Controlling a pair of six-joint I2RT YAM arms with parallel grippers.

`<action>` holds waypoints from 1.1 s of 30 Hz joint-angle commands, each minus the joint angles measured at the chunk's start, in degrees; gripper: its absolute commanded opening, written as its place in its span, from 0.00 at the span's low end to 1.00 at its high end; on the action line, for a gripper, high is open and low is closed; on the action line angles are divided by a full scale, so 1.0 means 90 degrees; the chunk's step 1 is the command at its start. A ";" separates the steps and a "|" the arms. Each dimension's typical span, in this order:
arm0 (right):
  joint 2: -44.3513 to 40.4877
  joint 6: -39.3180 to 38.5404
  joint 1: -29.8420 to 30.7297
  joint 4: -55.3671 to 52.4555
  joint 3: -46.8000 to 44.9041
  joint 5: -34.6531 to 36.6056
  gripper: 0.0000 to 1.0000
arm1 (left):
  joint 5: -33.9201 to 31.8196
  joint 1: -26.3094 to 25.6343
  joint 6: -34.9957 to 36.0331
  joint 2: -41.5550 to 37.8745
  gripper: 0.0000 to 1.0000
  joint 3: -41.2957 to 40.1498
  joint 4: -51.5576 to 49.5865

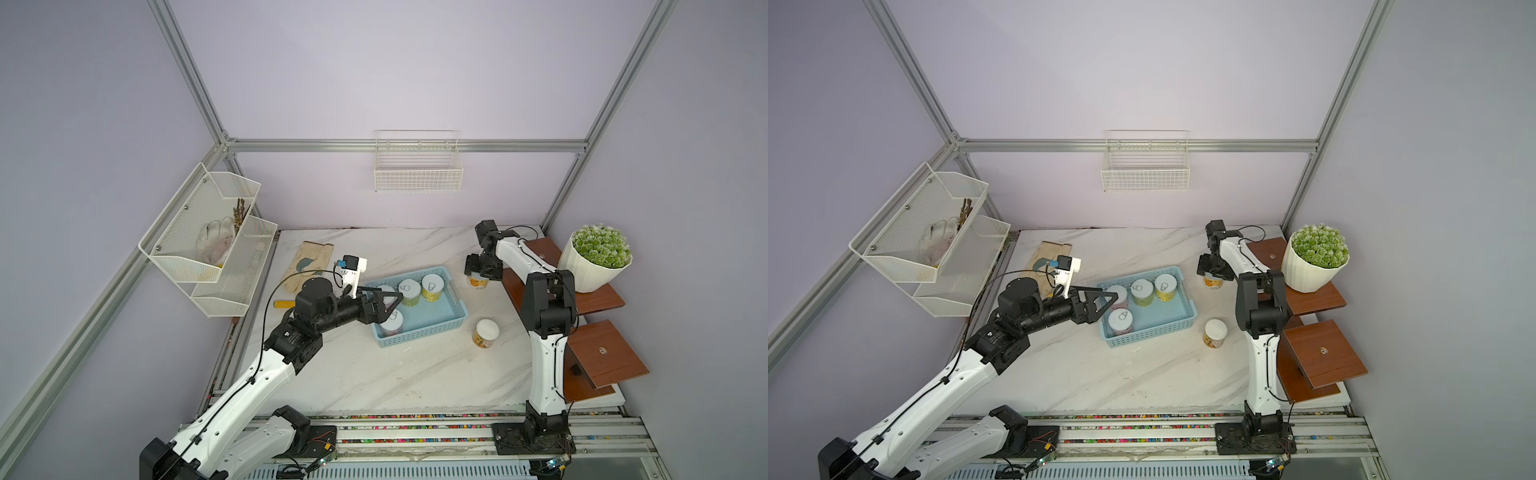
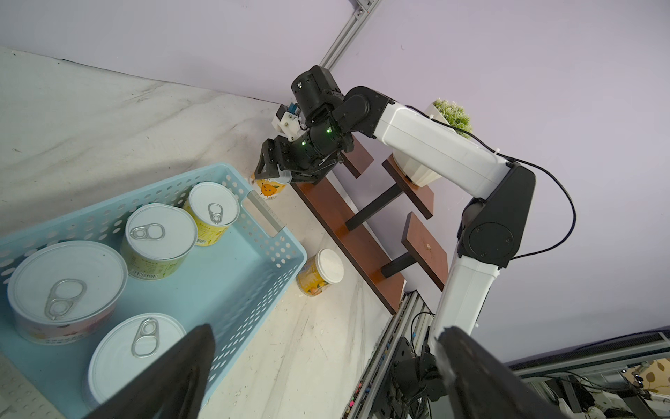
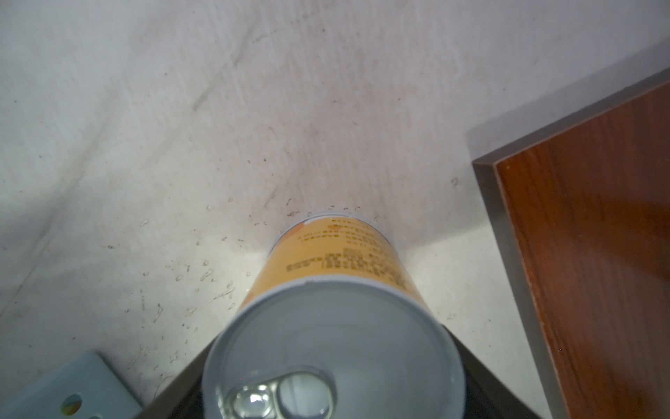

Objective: Put the canned food in the basket
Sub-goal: Pick up the canned food from the center of the board.

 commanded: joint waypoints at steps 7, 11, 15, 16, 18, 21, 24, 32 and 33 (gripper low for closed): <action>-0.0558 -0.0074 -0.0017 -0.0073 -0.0003 -0.0145 0.69 | 0.0087 0.0031 0.0194 -0.0039 1.00 -0.0029 -0.0039; -0.1177 -0.0113 0.0013 0.0124 -0.0309 -0.0165 0.63 | 0.0120 0.0032 0.0246 -0.0059 1.00 0.0007 -0.0048; -0.1729 -0.0153 0.0053 0.0191 -0.0590 -0.0216 0.59 | 0.0125 0.0036 0.0350 -0.0040 1.00 0.0071 -0.0114; -0.1881 -0.0173 0.0058 0.0229 -0.0685 -0.0205 0.59 | 0.0113 0.0035 0.0367 -0.0039 1.00 0.0097 -0.0139; -0.2167 -0.0221 0.0096 0.0283 -0.0869 -0.0203 0.59 | 0.0103 0.0031 0.0419 -0.0030 1.00 0.0119 -0.0182; -0.2628 -0.0303 0.0208 0.0412 -0.1220 -0.0178 0.56 | 0.0108 0.0033 0.0497 -0.0030 1.00 0.0164 -0.0218; -0.3019 -0.0366 0.0369 0.0391 -0.1478 0.0037 0.55 | 0.0122 0.0036 0.0571 -0.0035 1.00 0.0198 -0.0259; -0.3956 -0.0440 0.0935 0.0352 -0.2190 0.0291 0.55 | 0.0084 0.0029 0.0737 0.0046 1.00 0.0276 -0.0400; -0.4053 -0.0419 0.1049 0.0318 -0.2262 0.0386 0.55 | 0.0079 0.0033 0.0746 0.0058 1.00 0.0276 -0.0409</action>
